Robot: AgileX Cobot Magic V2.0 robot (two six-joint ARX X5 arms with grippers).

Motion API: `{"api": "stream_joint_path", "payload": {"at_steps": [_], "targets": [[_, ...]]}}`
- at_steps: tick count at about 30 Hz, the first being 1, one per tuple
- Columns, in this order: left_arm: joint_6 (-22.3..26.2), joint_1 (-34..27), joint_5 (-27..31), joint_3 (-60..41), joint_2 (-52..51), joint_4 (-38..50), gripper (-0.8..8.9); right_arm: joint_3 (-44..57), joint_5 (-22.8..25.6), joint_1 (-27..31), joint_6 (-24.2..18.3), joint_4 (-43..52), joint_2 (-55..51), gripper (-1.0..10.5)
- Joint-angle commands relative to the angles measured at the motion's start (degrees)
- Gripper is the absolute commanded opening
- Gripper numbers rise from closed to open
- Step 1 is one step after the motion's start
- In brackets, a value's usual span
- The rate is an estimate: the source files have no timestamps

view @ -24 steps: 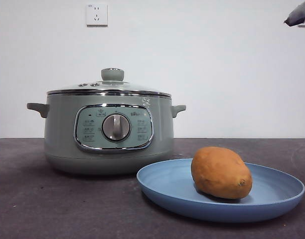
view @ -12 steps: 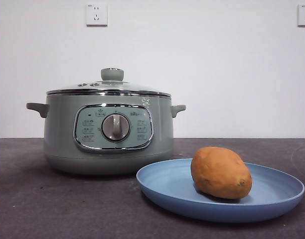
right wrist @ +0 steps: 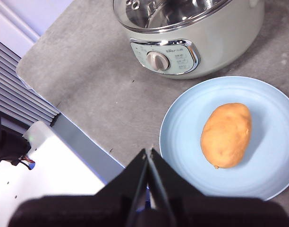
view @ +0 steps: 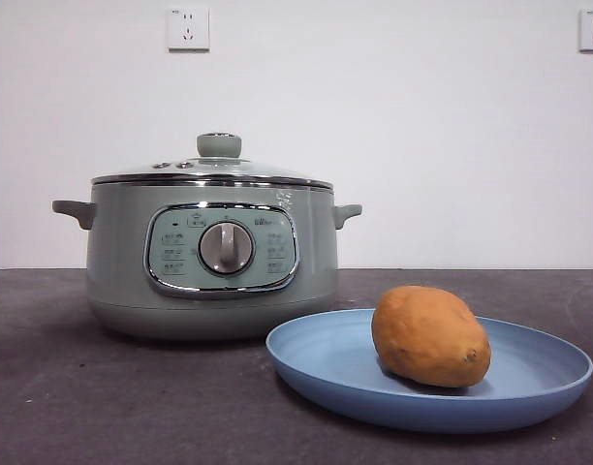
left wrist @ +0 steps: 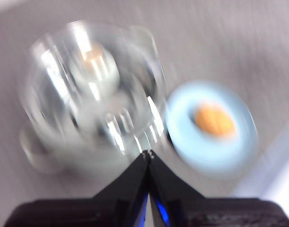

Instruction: Take the potato out from the steamer,put the potato on the plate,close the lid

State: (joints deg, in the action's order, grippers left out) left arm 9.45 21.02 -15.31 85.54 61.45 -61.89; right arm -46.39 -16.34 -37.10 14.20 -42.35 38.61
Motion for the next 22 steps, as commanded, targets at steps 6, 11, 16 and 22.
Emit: {"api": "stream_joint_path", "payload": {"at_steps": [6,11,16,22], "targets": [[1.1,-13.7,0.1,-11.5,-12.6,35.5,-0.04,-0.3,0.2,-0.1,0.3,0.2,0.0,0.0],[1.1,-20.3,0.5,-29.8,-24.6,53.4,-0.04,-0.3,0.2,-0.1,0.3,0.2,-0.1,0.0],[1.0,-22.7,3.8,-45.9,-34.3,60.9,-0.04,-0.3,0.2,-0.1,0.3,0.2,0.0,0.0],[-0.9,-22.8,5.5,-62.2,-43.7,65.2,-0.04,-0.3,0.2,-0.1,0.3,0.2,0.0,0.0]]}}
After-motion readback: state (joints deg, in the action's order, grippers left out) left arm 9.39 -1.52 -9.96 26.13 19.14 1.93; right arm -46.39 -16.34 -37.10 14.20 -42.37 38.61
